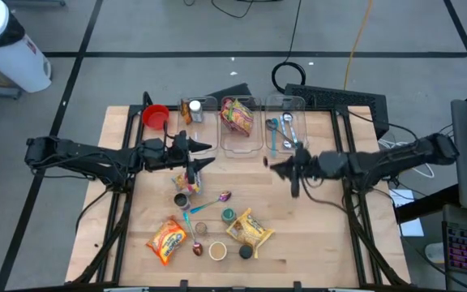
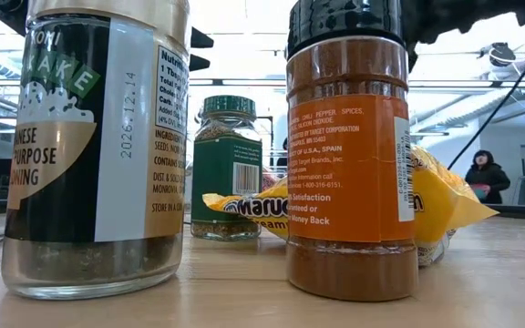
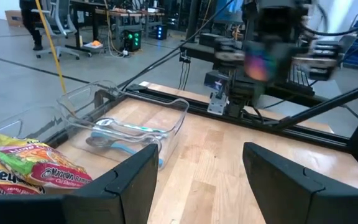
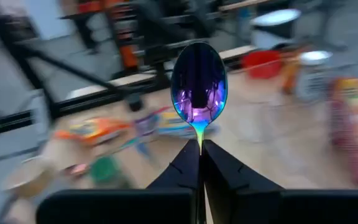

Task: Pick & Place Food Item
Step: Put the right blue spoon into the right transparent bin

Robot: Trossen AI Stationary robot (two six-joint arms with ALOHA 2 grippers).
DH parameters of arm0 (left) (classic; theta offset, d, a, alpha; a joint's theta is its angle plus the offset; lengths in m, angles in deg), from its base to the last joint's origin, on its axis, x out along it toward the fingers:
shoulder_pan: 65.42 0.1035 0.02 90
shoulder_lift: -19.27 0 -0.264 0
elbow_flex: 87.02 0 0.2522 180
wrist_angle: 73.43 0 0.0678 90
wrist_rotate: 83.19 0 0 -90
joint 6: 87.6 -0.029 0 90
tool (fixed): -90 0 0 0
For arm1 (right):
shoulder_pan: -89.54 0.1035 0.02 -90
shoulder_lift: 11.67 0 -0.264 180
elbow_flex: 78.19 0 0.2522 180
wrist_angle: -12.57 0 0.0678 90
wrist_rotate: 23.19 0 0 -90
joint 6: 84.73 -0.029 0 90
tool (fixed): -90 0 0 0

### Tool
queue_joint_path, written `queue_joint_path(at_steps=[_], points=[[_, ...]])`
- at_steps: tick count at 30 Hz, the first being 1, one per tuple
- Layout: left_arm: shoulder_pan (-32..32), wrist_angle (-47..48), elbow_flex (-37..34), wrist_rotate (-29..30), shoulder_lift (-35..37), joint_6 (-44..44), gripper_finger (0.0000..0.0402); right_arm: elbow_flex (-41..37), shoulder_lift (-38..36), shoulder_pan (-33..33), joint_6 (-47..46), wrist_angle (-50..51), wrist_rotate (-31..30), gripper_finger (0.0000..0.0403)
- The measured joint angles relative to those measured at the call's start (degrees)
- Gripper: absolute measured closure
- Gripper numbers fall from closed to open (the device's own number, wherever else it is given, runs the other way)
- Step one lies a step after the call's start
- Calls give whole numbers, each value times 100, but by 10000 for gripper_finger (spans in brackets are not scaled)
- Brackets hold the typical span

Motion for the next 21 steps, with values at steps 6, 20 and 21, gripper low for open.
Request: queue_joint_path(at_steps=[6,20,21], points=[[0,92,0,0,0,0,158,4,96,-1626,151,156,-9,403],[13,159,0,40,-2,2,158,-469,1771,-4095,-272,41,297,401],[15,161,0,42,-2,2,158,-501,1888,-4141,-286,-1,295,401]])
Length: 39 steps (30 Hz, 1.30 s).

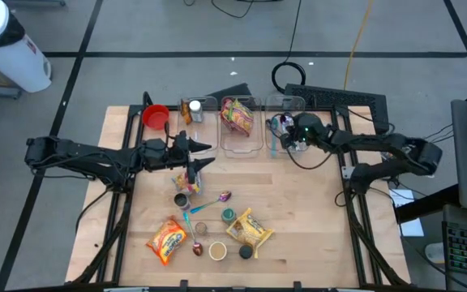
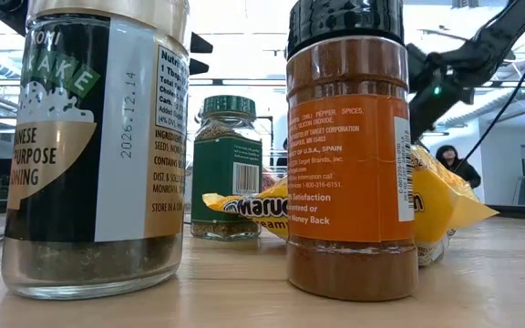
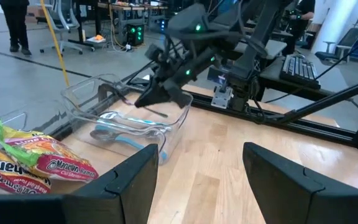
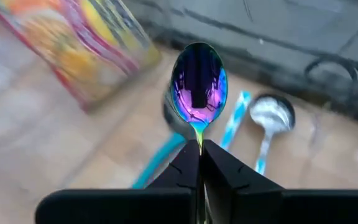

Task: Pick & Place Food Item
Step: Put the right blue spoon into the right transparent bin, then put the yellow noodle pack into the middle transparent bin

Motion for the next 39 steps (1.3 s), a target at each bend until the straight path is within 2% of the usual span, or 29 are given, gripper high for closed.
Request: queue_joint_path(at_steps=[5,10,13,20,24,29,33,36,39], points=[[0,-2,0,4,0,13,158,-12,416,-75,-19,-286,-2,400],[11,2,0,10,0,6,158,-12,460,-75,97,-564,-13,385],[11,4,0,10,0,-4,158,-12,350,-75,125,-605,-4,353],[11,4,0,10,0,19,158,-12,-12,-67,188,-549,24,249],[11,14,0,10,0,96,158,-12,-417,126,132,-640,621,211],[11,36,0,37,0,103,158,-12,-838,722,-128,-1327,1700,198],[11,40,0,102,2,103,158,-12,-946,1562,-73,-1965,2729,202],[11,44,0,103,0,105,158,-12,-893,2431,254,-1982,2834,207],[11,44,0,103,0,106,158,-28,-594,3399,657,-1991,2428,210]])
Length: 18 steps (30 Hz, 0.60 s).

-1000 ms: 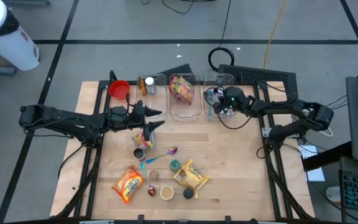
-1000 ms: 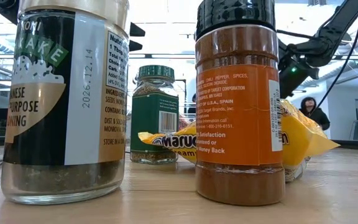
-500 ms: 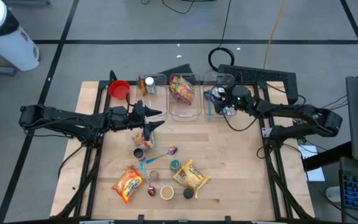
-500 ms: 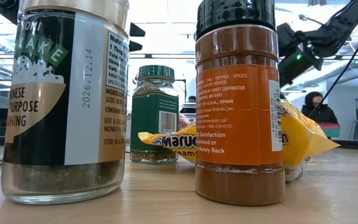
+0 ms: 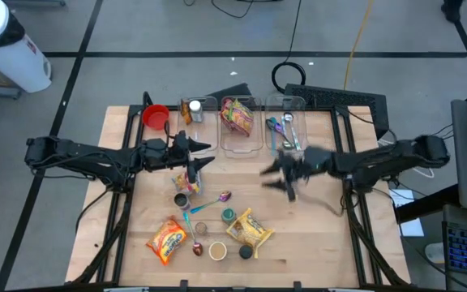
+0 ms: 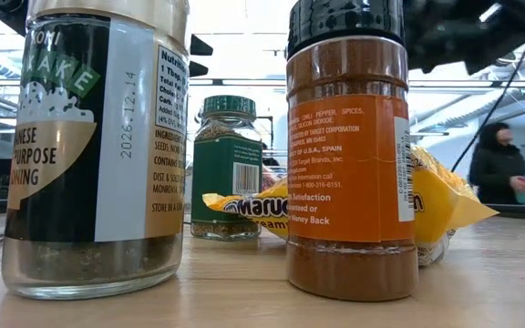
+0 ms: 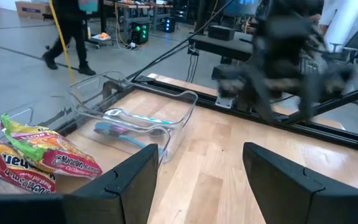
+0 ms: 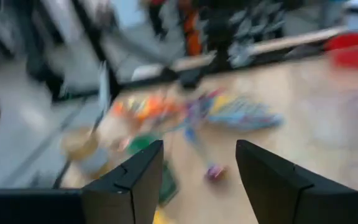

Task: Pick & Place Food Item
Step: Put the yellow noodle pack into the middle transparent bin

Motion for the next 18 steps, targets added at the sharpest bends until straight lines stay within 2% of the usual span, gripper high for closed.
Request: queue_joint_path(at_steps=[4,7,10,14,18], points=[[0,0,0,1,0,1,158,-42,637,1143,428,-304,-983,208],[0,5,0,2,0,3,158,-50,1084,1843,601,-556,-1466,200],[0,7,0,1,0,18,158,-55,1340,2425,675,-392,-1886,189],[0,7,0,2,0,62,158,-53,1601,2879,255,-191,-2295,178],[0,4,0,1,0,62,158,-53,2015,2961,-283,-114,-2289,179]])
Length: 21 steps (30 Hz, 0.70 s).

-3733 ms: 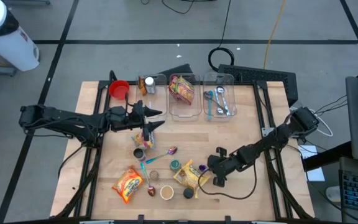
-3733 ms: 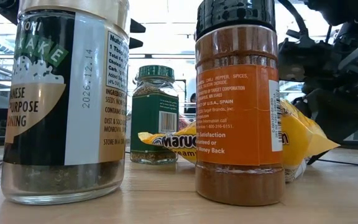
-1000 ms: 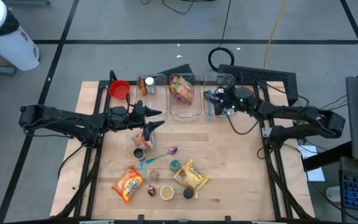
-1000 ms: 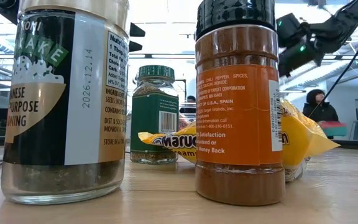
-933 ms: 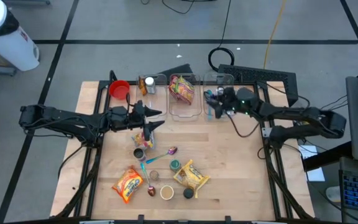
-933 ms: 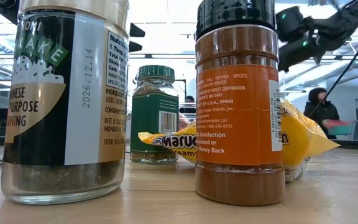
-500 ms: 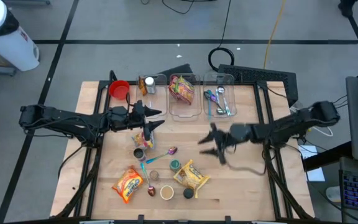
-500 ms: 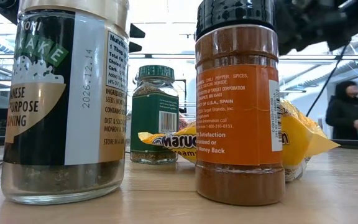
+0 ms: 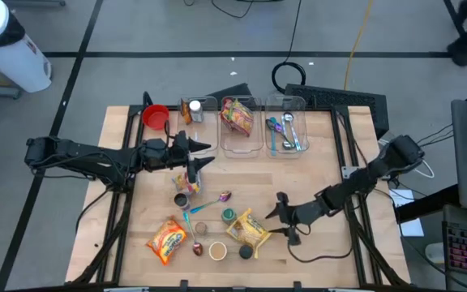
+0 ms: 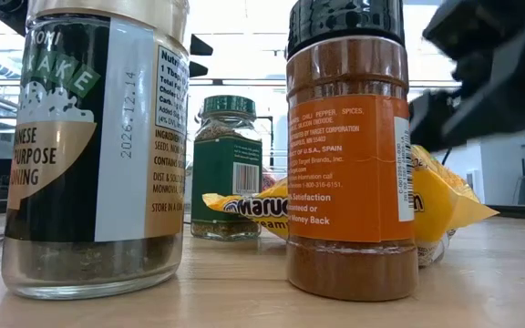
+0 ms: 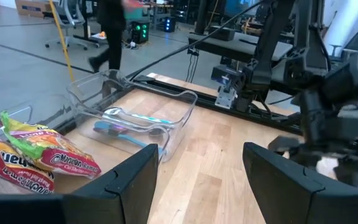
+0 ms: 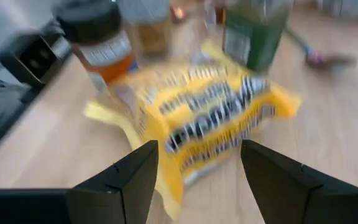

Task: Pick & Place Food Item
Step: Put the yellow noodle pack into the middle transparent bin

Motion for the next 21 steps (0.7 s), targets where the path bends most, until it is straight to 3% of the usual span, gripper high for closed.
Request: queue_joint_path(at_steps=[10,14,21], points=[[0,0,0,2,0,90,158,0,438,-7,-399,-7,206,224],[0,0,0,2,0,83,158,0,435,-5,-379,-1,320,271],[0,0,0,2,0,80,158,0,87,-7,-213,140,336,388]])
